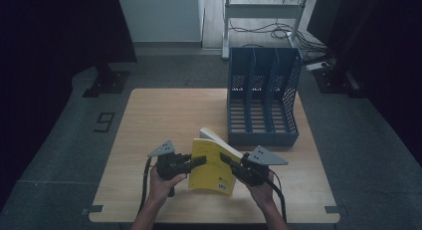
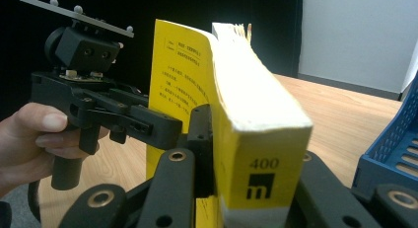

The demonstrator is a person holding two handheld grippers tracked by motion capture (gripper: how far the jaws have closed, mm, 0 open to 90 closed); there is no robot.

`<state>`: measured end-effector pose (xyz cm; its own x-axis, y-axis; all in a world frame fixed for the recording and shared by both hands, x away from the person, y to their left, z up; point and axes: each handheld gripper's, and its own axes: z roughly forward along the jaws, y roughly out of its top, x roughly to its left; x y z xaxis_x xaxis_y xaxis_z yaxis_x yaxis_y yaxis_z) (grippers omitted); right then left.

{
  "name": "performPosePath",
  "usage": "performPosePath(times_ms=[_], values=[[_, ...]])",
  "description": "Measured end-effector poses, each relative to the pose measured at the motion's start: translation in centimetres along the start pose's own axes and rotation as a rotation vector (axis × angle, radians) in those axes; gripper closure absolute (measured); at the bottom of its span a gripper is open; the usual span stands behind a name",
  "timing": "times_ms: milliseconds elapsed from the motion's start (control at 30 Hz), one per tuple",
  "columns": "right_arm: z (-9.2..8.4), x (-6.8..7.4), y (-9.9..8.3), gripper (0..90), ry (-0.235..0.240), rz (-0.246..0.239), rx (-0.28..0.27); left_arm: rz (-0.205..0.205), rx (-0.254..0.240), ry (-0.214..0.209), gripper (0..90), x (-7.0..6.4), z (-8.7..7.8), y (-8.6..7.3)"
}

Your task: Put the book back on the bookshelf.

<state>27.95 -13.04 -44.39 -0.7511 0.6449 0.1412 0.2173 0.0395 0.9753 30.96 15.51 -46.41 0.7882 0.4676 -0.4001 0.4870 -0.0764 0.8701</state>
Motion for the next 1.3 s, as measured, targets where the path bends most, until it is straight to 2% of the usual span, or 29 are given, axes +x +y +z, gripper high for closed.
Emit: performPosePath(times_ms=[133,233,333,500,600,700,833,900,1033,1300], values=[[0.0,0.0,0.1,72.5,0.022,-0.009,0.006,0.000,0.008,-0.020,75.1,0.0,-0.1,0.0],[0.3,-0.1,0.3,66.8,0.056,-0.016,0.016,-0.009,0.011,-0.029,80.1,0.1,0.0,0.1],[0.7,-0.3,0.5,67.1,0.044,-0.024,0.019,-0.003,0.017,-0.019,82.5,0.1,0.1,0.2],[0.5,-0.3,0.5,73.5,0.019,-0.036,0.028,-0.002,0.019,-0.022,81.6,0.1,0.2,0.2],[0.4,-0.2,0.6,74.0,0.009,-0.039,0.031,0.006,0.011,0.002,75.9,0.1,0.2,0.1],[0.4,0.0,0.5,74.2,0.014,-0.044,0.028,-0.002,0.001,0.023,63.7,0.2,0.2,0.0],[0.5,0.6,0.6,74.3,0.014,-0.068,0.025,-0.005,-0.010,0.064,51.2,0.2,0.2,-0.1],[0.5,0.8,0.6,74.4,0.017,-0.068,0.025,-0.011,-0.015,0.070,46.3,0.3,0.1,0.0],[0.6,1.0,0.7,74.5,0.017,-0.067,0.015,-0.002,-0.028,0.083,40.1,0.4,-0.3,0.1],[0.3,1.3,0.8,74.5,-0.010,-0.087,0.004,0.010,-0.033,0.113,37.5,0.4,-0.8,-0.1]])
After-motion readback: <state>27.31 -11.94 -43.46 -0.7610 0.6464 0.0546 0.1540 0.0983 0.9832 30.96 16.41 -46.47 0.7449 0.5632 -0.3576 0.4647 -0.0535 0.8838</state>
